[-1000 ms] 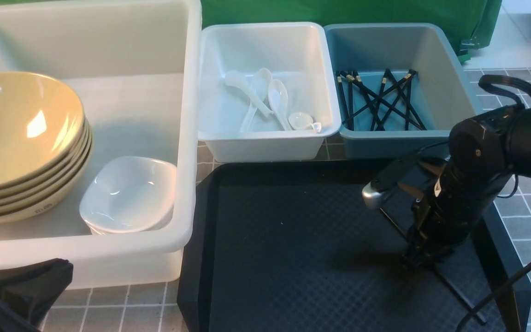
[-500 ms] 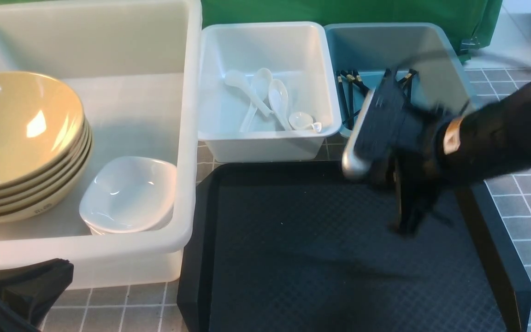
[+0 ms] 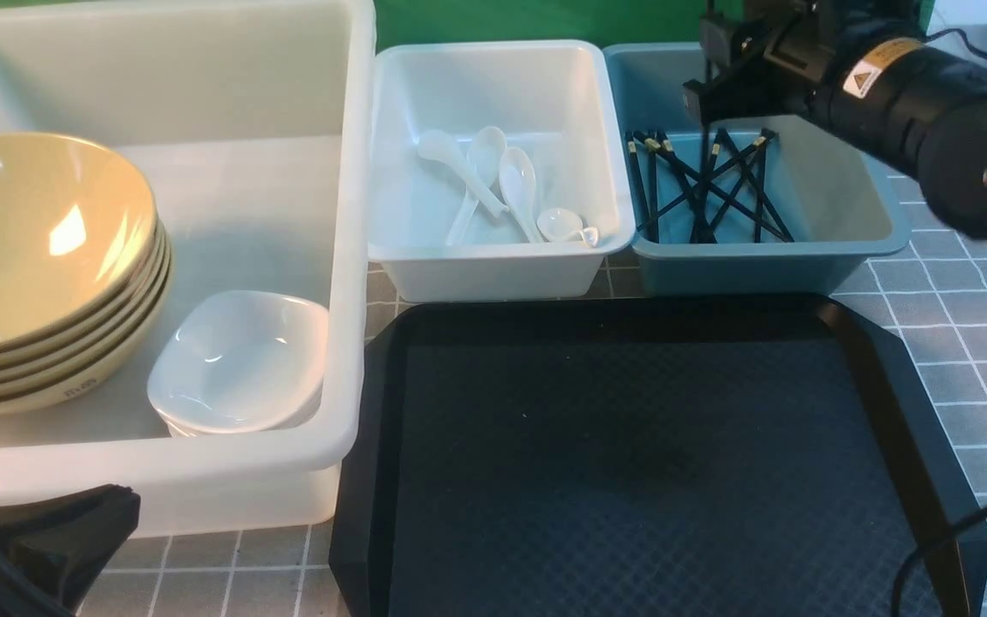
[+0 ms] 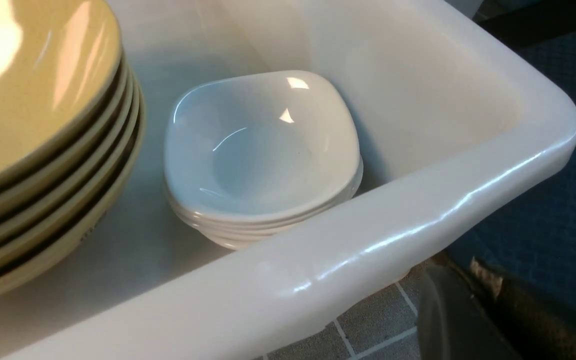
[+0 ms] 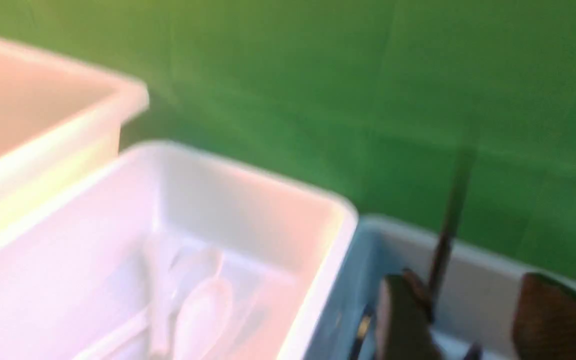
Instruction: On grey table put chopsticks spoon bowls plates into blue grey white boxes.
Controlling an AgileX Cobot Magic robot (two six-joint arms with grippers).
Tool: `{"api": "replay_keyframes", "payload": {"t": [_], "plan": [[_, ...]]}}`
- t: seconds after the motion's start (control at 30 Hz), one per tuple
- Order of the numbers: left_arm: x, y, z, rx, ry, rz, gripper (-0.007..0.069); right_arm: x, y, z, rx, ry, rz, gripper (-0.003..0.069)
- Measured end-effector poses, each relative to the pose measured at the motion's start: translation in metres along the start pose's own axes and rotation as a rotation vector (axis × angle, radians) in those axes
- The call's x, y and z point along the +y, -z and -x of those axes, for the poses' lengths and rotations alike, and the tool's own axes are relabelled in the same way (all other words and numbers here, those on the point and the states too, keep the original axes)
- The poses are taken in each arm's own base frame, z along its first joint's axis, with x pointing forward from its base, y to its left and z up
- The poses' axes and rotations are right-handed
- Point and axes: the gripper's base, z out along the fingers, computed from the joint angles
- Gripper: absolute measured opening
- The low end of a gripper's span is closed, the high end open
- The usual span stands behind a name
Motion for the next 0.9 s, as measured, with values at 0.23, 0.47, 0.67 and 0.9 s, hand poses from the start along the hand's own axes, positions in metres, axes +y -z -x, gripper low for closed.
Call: {"api": "replay_keyframes", "payload": {"t": [0.23,0.47,0.67,0.9], "plan": [[0.001,0.0,0.0,0.002,-0.027,0.014,-0.0006,-0.007,0.088,0.089,0.098,0.048,0.035,0.0249],[0.002,0.0,0.0,0.003,-0.034,0.018,-0.0006,-0.009,0.218,0.101,-0.068,0.159,0.014,0.0033],[0.002,0.0,0.0,0.003,-0.034,0.018,-0.0006,-0.004,0.286,0.024,-0.321,0.162,-0.046,0.0033],[0.002,0.0,0.0,0.003,-0.034,0.018,-0.0006,0.005,0.312,-0.078,-0.423,0.158,-0.074,0.0033]]}}
